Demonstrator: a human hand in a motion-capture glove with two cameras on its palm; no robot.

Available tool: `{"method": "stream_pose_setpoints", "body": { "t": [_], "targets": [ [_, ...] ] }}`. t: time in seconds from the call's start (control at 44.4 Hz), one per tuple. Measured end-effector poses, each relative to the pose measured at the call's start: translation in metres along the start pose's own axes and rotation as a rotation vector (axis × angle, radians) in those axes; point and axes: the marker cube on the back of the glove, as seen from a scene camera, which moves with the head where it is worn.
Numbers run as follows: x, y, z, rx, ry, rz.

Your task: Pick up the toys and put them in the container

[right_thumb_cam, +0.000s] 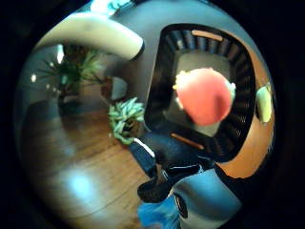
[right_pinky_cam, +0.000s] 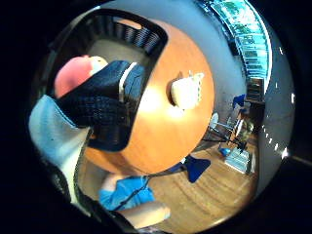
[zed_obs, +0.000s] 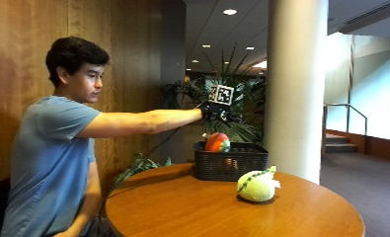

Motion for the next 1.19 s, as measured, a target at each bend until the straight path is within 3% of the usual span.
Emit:
{"method": "stream_pose_setpoints", "body": {
  "t": [0.09, 0.18, 0.563, 0.676, 0.789, 1.014, 1.194],
  "targets": [
    [0.031, 0.012, -0.005, -0.021, 0.140, -0.157],
    [0.014, 0.003, 0.001, -0.021, 0.314, -0.184],
    [0.163, -0.015, -0.038, -0.005, 0.401, -0.006],
    [0.195, -0.030, -0.041, 0.027, 0.336, 0.160],
    [0.236, -0.035, -0.032, -0.023, 0.404, 0.039],
    [0.279, -0.061, 0.005, -0.090, 0.411, 0.017],
    [0.298, -0.093, 0.046, -0.142, 0.407, 0.158]
  ]
}}
